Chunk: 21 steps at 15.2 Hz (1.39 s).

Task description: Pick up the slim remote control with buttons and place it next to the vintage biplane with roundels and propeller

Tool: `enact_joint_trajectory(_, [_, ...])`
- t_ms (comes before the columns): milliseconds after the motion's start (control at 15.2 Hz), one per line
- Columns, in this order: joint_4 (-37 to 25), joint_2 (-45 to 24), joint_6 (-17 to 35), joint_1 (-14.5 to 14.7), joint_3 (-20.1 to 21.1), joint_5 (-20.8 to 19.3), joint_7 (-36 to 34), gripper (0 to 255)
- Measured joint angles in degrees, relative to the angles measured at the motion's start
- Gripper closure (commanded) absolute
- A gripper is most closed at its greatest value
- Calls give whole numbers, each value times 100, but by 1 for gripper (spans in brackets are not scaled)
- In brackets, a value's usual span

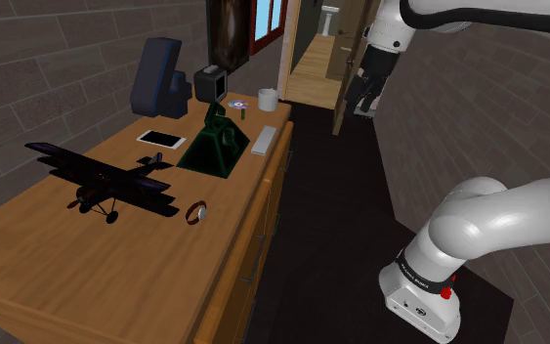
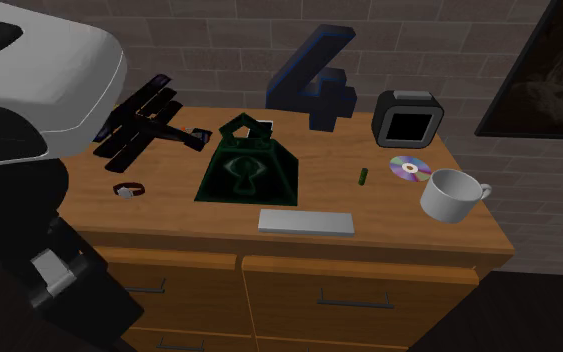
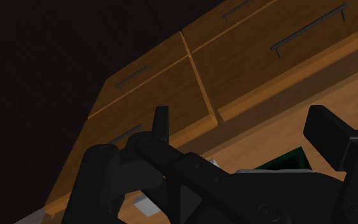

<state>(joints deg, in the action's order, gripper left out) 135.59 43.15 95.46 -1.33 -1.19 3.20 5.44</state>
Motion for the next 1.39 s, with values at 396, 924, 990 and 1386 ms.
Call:
enact_joint_trajectory(396, [-131,-742,595,-101,315,114,-692,0])
enact_joint_trajectory(924, [-803,-2472,1610,-326,832,84,-2127,0])
enact_joint_trajectory(990, [-947,-2710,1698,-356,873,49,-2303,0])
enact_joint_trajectory(1386, [-1818,-4049,2088,-471,1027,-231,-3371,0])
